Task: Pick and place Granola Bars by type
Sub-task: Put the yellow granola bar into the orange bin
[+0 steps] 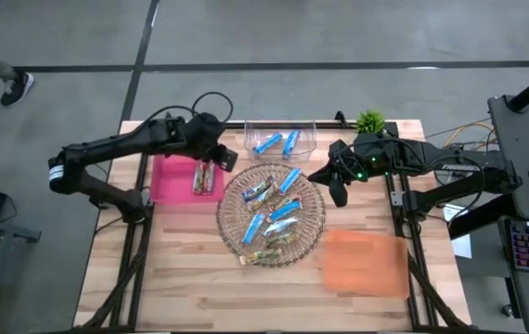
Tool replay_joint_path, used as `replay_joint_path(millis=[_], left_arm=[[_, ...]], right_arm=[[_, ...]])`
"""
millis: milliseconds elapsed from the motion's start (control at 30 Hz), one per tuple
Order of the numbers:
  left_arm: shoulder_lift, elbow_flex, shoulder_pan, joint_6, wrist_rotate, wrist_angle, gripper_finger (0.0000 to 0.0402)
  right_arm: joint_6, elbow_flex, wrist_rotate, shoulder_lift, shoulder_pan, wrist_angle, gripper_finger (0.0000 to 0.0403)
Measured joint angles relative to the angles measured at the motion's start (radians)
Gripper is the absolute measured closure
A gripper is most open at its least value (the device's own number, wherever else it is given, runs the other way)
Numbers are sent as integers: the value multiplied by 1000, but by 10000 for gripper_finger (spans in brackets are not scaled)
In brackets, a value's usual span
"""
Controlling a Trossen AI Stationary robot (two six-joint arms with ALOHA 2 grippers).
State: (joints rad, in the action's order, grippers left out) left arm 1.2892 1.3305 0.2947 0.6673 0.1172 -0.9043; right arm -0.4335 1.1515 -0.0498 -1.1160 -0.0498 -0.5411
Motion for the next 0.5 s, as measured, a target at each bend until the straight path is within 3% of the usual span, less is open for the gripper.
replay_joint_path(millis=[200,500], left_arm=[[0,33,-136,-116,33,58,401],[0,25,-281,-89,33,93,401]], right_arm=[[26,0,0,0,0,0,394],[27,0,0,0,0,0,394]])
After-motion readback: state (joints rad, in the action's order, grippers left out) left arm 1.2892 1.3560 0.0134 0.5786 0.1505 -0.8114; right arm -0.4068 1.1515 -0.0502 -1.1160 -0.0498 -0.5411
